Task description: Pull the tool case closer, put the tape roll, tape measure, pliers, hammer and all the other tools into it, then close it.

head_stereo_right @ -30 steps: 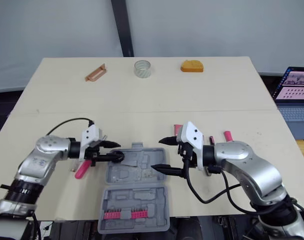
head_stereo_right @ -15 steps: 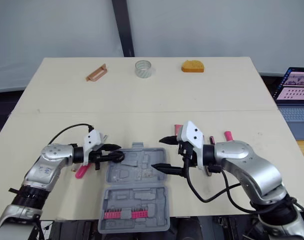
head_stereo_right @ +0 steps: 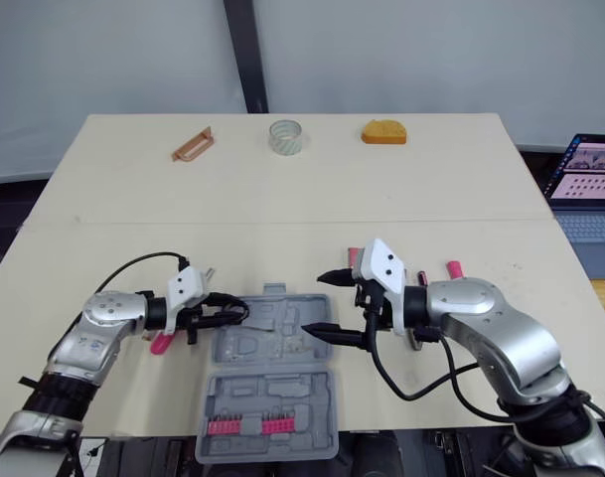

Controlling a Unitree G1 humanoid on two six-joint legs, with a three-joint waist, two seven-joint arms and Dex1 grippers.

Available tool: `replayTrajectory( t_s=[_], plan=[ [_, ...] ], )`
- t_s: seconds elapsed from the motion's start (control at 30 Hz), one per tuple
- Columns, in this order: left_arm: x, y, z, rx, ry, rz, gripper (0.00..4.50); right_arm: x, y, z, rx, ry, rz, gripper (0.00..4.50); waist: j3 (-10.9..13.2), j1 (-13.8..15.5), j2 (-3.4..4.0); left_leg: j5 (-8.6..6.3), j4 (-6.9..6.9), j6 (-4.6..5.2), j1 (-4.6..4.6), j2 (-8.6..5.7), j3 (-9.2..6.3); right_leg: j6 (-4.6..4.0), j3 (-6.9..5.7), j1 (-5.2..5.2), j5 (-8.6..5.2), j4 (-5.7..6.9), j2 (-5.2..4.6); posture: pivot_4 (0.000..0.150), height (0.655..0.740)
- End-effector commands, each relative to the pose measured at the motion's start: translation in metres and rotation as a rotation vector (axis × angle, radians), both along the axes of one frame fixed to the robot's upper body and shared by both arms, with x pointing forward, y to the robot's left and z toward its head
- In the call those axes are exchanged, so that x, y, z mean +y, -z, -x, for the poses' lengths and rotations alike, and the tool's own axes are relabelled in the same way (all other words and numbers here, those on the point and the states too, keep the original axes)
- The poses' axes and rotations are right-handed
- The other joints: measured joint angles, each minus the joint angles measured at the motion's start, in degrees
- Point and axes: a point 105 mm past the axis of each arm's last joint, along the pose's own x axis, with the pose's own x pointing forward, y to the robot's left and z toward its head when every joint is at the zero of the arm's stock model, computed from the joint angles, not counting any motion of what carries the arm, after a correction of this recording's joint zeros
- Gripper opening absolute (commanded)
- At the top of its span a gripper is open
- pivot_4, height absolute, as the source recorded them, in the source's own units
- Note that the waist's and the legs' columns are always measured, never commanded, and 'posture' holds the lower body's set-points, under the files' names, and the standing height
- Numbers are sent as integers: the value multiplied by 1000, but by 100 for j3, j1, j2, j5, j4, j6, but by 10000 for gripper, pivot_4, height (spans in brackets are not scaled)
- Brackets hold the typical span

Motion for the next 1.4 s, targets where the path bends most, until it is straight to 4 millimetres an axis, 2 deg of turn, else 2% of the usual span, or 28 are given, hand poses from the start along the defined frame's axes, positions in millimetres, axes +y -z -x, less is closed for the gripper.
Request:
replayTrajectory(
  t_s=[0.03, 0.27, 0.53, 0.63, 0.77, 0.9, 1.03, 1.13, 1.27, 1.4],
  plan=[
    [5, 6, 1, -6, 4, -55, 16681, 1, -10, 0, -48, -11, -20, 45000, 0, 0, 0, 0, 0, 0, 0, 0, 0, 0, 0, 0, 0, 0, 0, 1500, 7400],
    [13, 21, 3, -17, 21, -147, 16681, 1, -9, -1, -52, -9, -14, 45000, -2, -2, 0, 0, -1, 0, 11, 0, 0, 0, 0, 11, 0, 0, 0, 1500, 7400],
    [8, 12, 1, 13, 2, -55, 16681, -2, -7, -4, -54, 4, -22, 45000, -2, -5, 1, 0, -1, 0, 11, 0, 0, 0, 0, 13, 0, 0, 0, 1500, 7400],
    [10, -4, 0, 32, -17, 23, 16681, -6, -10, -8, -56, 23, -38, 45000, -2, -8, 1, 0, -1, 0, 11, 0, 0, 0, 0, 13, 0, 0, 0, 1500, 7400],
    [22, -47, -1, 43, -79, 146, 16681, -24, -19, -16, -53, 81, -75, 45000, 0, -12, 0, 0, -1, 0, 8, 0, 0, 0, 0, 11, 0, 0, 0, 1500, 7400],
    [52, -80, 2, -3, -193, 161, 16681, -61, -18, -24, -21, 203, -84, 45000, 1, 6, -1, 0, -3, 1, 7, 0, -2, 0, 0, 10, 0, -2, 0, 1500, 7400],
    [104, -89, 13, -43, -391, 140, 16681, -123, -1, -32, 44, 402, -60, 45000, 2, -1, -1, -2, -14, 3, 10, 0, 0, 0, 0, 12, 0, -8, -1, 1500, 7400],
    [145, -82, 31, -50, -549, 112, 24666, -171, 15, -34, 80, 557, -24, 45000, 3, -21, 1, -2, -20, 3, 12, 0, 3, 0, 0, 11, 0, -11, -1, 1500, 7400],
    [193, -72, 60, -55, -744, 98, 44464, -227, 32, -33, 111, 729, -7, 45000, 3, -24, 1, -1, -23, 3, 15, 2, 12, 0, 1, 10, 0, -16, -1, 1500, 7400],
    [226, -62, 86, -63, -881, 80, 44464, -262, 52, -34, 131, 846, 20, 45000, 4, -17, 1, -2, -23, 3, 17, 2, 19, 0, 4, 10, 0, -21, -1, 1500, 7400]
  ],
)
